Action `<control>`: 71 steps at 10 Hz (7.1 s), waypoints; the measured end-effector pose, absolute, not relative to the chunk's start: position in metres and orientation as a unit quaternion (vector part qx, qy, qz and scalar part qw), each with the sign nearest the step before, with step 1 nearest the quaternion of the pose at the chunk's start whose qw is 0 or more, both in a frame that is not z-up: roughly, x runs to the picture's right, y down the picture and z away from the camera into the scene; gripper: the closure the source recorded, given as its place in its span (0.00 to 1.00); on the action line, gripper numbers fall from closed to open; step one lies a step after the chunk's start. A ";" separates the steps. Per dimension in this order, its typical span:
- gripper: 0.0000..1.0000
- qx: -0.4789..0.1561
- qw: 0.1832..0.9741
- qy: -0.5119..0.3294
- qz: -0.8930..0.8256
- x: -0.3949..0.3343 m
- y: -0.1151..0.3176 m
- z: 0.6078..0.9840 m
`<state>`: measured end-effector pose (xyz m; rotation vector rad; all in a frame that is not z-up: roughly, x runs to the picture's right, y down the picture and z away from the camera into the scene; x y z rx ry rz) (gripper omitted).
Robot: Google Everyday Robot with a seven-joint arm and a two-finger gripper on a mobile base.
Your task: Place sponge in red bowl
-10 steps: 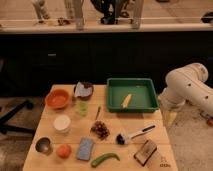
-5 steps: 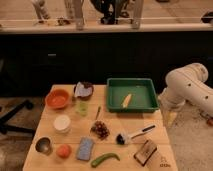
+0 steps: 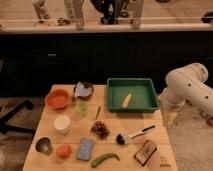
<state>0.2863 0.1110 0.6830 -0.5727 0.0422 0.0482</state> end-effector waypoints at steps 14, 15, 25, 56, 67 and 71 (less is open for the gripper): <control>0.20 -0.298 0.935 -0.015 -0.192 0.188 0.169 0.664; 0.20 -0.302 0.929 -0.022 -0.215 0.178 0.177 0.664; 0.20 -0.327 0.896 -0.051 -0.296 0.135 0.209 0.669; 0.20 -0.251 0.716 -0.242 -0.605 -0.093 0.276 0.710; 0.20 -0.282 0.687 -0.219 -0.632 -0.110 0.308 0.754; 0.20 -0.293 0.696 -0.221 -0.617 -0.109 0.308 0.763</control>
